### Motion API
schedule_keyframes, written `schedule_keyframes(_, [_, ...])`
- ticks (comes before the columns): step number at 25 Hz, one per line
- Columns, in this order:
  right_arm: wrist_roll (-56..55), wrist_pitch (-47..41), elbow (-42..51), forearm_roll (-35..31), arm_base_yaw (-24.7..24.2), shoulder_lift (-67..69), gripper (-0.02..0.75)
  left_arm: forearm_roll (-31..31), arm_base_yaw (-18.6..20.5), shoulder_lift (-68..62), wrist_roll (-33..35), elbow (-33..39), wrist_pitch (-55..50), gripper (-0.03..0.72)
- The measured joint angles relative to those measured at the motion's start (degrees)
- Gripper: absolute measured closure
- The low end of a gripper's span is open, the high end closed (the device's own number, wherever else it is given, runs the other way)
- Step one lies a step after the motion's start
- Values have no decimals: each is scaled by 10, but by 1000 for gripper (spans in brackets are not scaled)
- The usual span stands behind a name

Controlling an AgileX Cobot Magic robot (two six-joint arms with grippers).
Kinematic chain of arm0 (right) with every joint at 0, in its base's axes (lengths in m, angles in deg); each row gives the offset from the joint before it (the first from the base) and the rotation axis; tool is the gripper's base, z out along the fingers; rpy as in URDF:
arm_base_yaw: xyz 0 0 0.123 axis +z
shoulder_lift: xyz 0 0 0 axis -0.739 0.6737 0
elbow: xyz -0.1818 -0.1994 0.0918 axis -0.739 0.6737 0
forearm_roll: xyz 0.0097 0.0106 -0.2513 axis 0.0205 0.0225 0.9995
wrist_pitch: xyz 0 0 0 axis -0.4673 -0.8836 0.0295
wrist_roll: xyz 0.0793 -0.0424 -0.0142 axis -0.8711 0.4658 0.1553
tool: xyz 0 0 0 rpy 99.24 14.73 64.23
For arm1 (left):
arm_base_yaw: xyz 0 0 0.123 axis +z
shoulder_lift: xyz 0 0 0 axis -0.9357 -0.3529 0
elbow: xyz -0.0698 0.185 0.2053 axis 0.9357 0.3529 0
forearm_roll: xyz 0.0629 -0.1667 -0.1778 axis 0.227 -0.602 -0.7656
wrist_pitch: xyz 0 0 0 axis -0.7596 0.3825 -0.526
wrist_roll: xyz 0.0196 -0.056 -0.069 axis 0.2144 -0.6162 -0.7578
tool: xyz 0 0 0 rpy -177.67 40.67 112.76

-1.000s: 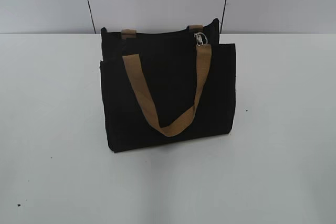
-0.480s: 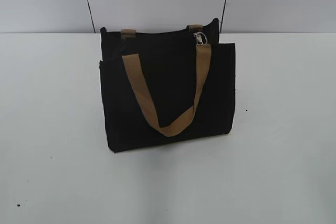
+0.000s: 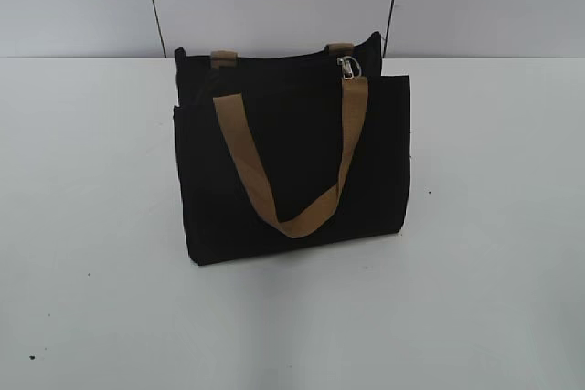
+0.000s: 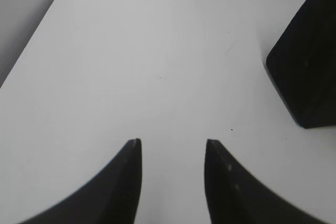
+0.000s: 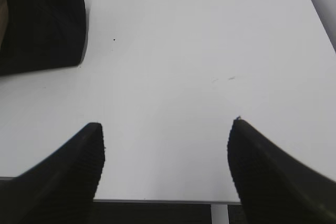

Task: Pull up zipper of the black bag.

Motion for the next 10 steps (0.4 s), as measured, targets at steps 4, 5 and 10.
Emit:
schedule_keyframes(4, [0,0,0,0,0,0,175,0,0,0,0,0,0,377])
schedule_keyframes(5, [0,0,0,0,0,0,175,0,0,0,0,0,0,377])
schedule_keyframes(10, [0,0,0,0,0,0,175,0,0,0,0,0,0,377])
